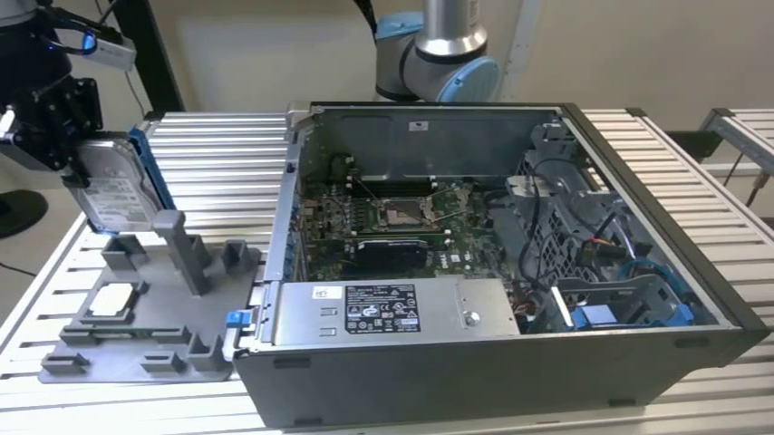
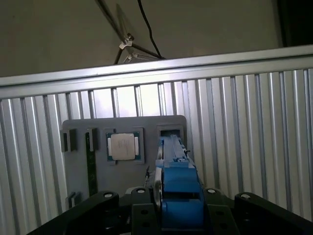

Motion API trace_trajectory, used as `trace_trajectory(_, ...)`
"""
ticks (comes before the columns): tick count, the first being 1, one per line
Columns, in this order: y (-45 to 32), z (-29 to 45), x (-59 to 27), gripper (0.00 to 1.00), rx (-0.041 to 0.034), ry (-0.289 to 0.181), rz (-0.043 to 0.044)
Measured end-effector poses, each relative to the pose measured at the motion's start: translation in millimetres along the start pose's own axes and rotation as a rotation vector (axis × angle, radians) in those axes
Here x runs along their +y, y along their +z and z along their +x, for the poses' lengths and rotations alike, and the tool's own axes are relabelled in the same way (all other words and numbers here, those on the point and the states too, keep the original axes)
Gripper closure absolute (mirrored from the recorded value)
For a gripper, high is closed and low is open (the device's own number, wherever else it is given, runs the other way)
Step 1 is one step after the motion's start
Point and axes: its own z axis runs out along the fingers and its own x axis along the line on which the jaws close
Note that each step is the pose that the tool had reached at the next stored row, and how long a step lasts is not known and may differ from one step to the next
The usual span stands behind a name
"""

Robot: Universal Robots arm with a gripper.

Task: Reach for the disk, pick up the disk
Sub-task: 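Pick up the disk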

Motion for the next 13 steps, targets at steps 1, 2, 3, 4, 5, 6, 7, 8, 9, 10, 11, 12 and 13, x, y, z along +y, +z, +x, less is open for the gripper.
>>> trace_trajectory(1,-1.3,0.0,0.1,1.00,0.0001,0.000,-0.0001)
trace_trajectory(2,-2.5,0.1,0.1,1.00,0.0001,0.000,0.0000)
trace_trajectory(3,-3.9,0.1,0.2,1.00,0.0001,0.000,0.0000)
trace_trajectory(4,-5.1,0.1,0.3,1.00,0.0001,0.000,0.0000)
trace_trajectory(5,-6.6,0.1,0.3,1.00,0.0002,0.000,0.0000)
trace_trajectory(6,-7.9,0.2,0.4,1.00,0.0002,0.000,0.0000)
trace_trajectory(7,-9.2,0.2,0.5,1.00,0.0003,0.000,0.0001)
trace_trajectory(8,-10.5,0.2,0.6,1.00,0.0003,0.000,0.0001)
trace_trajectory(9,-11.7,0.3,0.6,1.00,0.0004,0.000,0.0000)
trace_trajectory(10,-13.0,0.3,0.7,1.00,0.0005,0.000,0.0000)
trace_trajectory(11,-14.3,0.3,0.8,1.00,0.0005,0.000,0.0000)
trace_trajectory(12,-15.5,0.4,0.9,1.00,0.0005,0.000,0.0000)
trace_trajectory(13,-16.8,0.4,1.0,1.00,0.0006,0.000,0.0000)
